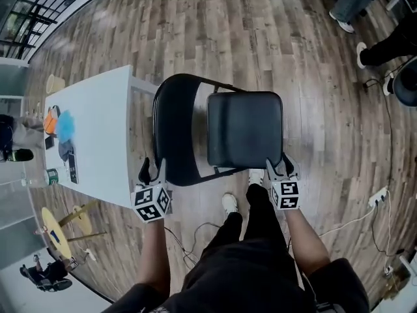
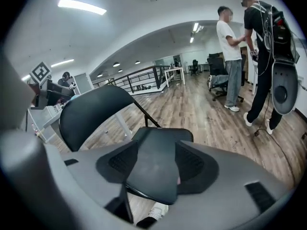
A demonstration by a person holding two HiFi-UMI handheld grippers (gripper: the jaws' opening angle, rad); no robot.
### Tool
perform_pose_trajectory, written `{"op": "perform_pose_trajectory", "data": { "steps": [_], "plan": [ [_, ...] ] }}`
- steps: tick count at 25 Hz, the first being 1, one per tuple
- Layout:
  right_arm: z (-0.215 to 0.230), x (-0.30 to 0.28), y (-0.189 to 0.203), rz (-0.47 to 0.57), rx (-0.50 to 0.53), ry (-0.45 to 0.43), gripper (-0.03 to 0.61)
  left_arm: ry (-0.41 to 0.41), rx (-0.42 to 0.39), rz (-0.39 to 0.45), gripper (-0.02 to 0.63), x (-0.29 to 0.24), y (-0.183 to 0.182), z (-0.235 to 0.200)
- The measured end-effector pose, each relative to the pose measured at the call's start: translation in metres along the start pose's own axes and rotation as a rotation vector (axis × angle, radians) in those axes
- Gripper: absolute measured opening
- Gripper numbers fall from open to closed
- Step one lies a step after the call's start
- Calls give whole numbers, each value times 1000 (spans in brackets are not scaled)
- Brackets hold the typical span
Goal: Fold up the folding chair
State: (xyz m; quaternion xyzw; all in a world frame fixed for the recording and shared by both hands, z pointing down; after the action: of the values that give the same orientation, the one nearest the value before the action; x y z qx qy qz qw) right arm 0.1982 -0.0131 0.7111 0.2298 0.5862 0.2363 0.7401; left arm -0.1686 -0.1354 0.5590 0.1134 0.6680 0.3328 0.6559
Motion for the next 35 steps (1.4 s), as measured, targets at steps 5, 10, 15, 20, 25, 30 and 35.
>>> {"op": "perform_pose_trajectory", "data": {
  "steps": [5, 10, 15, 20, 25, 30, 35],
  "plan": [
    [36, -58, 34, -163, -88, -87, 290, 53, -33, -69, 257, -30, 1, -1],
    [83, -120, 79, -331, -191, -126, 308, 67, -23, -124, 265, -61, -1, -1],
    [107, -173, 123, -406, -199, -223, 327, 74, -14, -146, 265, -81, -3, -1],
    [121, -210, 160, -440, -262, -320, 341, 110, -27, -172, 265, -101, 9, -3],
    [126, -233, 179, -438, -380, -475, 341, 161, -57, -234, 265, -113, 22, 9],
    [119, -246, 182, -452, -449, -692, 342, 187, -26, -271, 249, -133, 32, 23],
    [97, -258, 189, -491, -402, -789, 345, 167, -29, -288, 225, -132, 35, 18]
  ]
}}
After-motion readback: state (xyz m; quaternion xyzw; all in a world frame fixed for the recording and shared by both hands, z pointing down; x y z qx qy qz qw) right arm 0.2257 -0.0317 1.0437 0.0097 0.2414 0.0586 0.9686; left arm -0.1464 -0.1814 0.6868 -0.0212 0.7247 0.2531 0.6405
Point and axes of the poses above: the fingertips, and each gripper's own axes: x backward along the fingers, z to its right, y out of its underside, the point moved 1 cm from there along x, backward along the fingers, and after that the axes turned 10 degrees about -z, right-handed, at the moved point
